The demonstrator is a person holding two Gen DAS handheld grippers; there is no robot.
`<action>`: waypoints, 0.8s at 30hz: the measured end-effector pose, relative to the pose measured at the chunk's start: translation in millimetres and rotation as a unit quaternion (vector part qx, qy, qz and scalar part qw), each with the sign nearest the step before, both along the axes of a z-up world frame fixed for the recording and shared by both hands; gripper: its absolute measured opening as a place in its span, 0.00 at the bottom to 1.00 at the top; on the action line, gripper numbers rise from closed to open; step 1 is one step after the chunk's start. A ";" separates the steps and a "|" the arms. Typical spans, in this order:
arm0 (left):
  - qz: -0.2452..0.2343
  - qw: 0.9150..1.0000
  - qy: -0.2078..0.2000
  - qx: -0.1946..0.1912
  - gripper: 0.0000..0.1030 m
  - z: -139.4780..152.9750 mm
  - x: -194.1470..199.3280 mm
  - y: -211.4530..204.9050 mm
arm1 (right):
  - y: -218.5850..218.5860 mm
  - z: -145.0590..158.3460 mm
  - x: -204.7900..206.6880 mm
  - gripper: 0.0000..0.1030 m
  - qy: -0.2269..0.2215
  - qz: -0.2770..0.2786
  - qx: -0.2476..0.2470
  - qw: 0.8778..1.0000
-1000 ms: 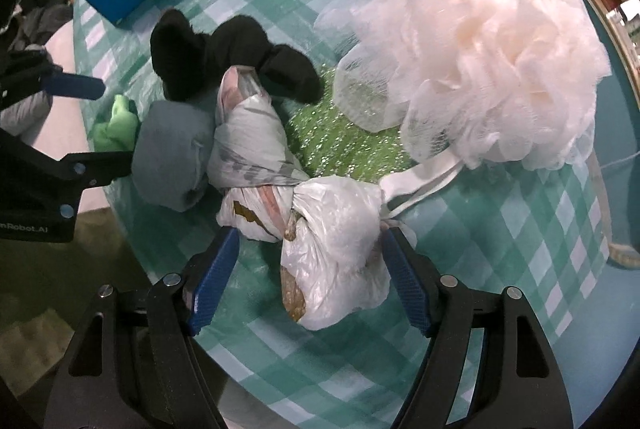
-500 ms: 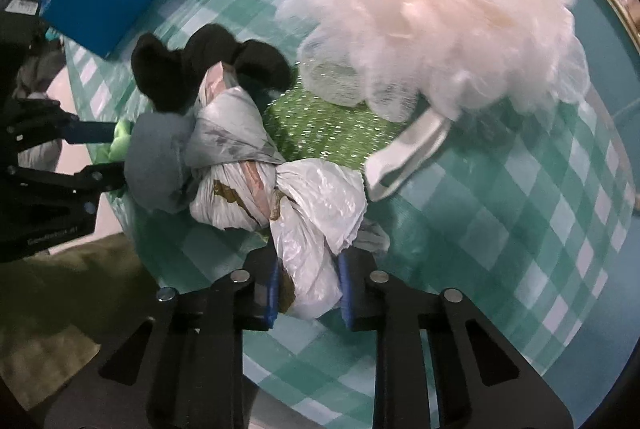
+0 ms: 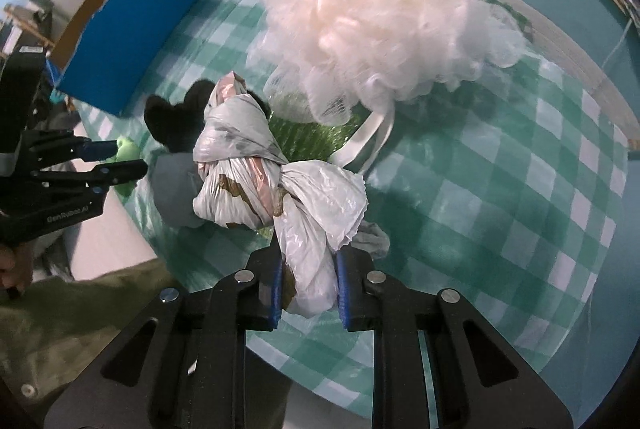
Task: Organize soft objects
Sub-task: 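Lift and carry the white bundle right and lime-green cloth left over the box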
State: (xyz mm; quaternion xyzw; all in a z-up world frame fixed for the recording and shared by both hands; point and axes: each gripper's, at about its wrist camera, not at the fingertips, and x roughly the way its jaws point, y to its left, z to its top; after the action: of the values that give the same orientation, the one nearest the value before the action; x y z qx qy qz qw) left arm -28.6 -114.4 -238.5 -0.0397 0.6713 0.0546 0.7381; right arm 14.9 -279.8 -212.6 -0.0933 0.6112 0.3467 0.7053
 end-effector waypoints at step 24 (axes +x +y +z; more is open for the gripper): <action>-0.002 0.997 -0.078 -0.010 0.32 92.9 12.5 31.9 | 16.3 71.1 14.1 0.18 -0.043 -0.055 0.057 0.996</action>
State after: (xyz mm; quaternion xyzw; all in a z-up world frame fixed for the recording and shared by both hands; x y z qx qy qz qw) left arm -16.1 -82.5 -145.7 -0.0493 0.6120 0.0432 0.7882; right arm 29.0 -263.5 -141.4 -0.0337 0.5640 0.3370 0.7531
